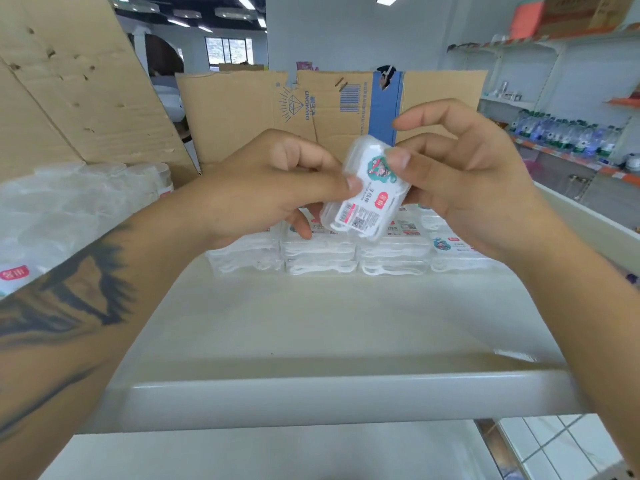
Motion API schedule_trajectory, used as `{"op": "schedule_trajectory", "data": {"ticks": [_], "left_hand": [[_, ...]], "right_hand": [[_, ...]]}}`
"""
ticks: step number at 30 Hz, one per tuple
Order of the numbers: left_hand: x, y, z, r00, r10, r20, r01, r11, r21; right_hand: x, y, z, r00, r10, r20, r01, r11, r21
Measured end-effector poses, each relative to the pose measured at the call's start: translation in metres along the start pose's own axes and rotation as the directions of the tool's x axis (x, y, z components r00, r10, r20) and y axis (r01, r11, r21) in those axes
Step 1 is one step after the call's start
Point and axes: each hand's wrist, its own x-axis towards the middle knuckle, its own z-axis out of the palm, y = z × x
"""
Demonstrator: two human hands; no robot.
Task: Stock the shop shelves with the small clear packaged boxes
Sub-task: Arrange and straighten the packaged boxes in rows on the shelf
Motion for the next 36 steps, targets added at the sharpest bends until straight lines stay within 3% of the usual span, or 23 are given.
{"op": "schedule_trajectory", "data": {"ticks": [5,9,15,18,20,23,25,27,31,36], "left_hand": [[0.002,0.000,0.011,0.995,-0.049,-0.085,0.034,0.984,-0.173],[0.003,0.003,0.020,0.984,-0.097,-0.149,0.050,0.954,-0.294],[0.005,0.002,0.034,0.965,-0.181,-0.187,0.124,0.951,-0.282],[0.005,0.002,0.039,0.971,-0.112,-0.209,0.059,0.968,-0.243],[0.004,0.002,0.044,0.978,-0.034,-0.205,0.004,0.989,-0.147],[0.002,-0.005,0.050,0.982,0.147,-0.120,-0.111,0.959,0.261],[-0.003,-0.009,0.053,0.986,0.168,-0.017,-0.128,0.808,0.575],[-0.006,-0.010,0.056,0.987,0.145,0.075,-0.153,0.656,0.739],[-0.006,-0.019,0.062,0.979,-0.018,0.205,-0.166,0.523,0.836],[-0.005,-0.025,0.063,0.974,-0.051,0.223,-0.172,0.481,0.860]], "right_hand": [[0.000,0.001,0.000,0.997,0.077,0.018,-0.078,0.995,0.063],[0.001,0.006,-0.004,0.996,0.086,0.025,-0.085,0.996,-0.032],[-0.004,0.012,0.004,0.997,-0.015,0.076,0.042,0.930,-0.366],[-0.010,0.005,0.005,0.994,-0.086,0.074,0.113,0.794,-0.598],[-0.016,-0.003,-0.001,0.987,-0.147,0.068,0.154,0.724,-0.673],[-0.025,-0.018,-0.021,0.992,-0.094,0.082,0.123,0.644,-0.755],[-0.031,-0.030,-0.039,0.999,0.003,0.043,0.033,0.560,-0.828],[-0.038,-0.037,-0.054,0.995,0.101,-0.009,-0.054,0.452,-0.890],[-0.050,-0.029,-0.068,0.964,0.255,-0.071,-0.139,0.257,-0.957],[-0.056,-0.007,-0.068,0.933,0.350,-0.082,-0.189,0.283,-0.940]]}}
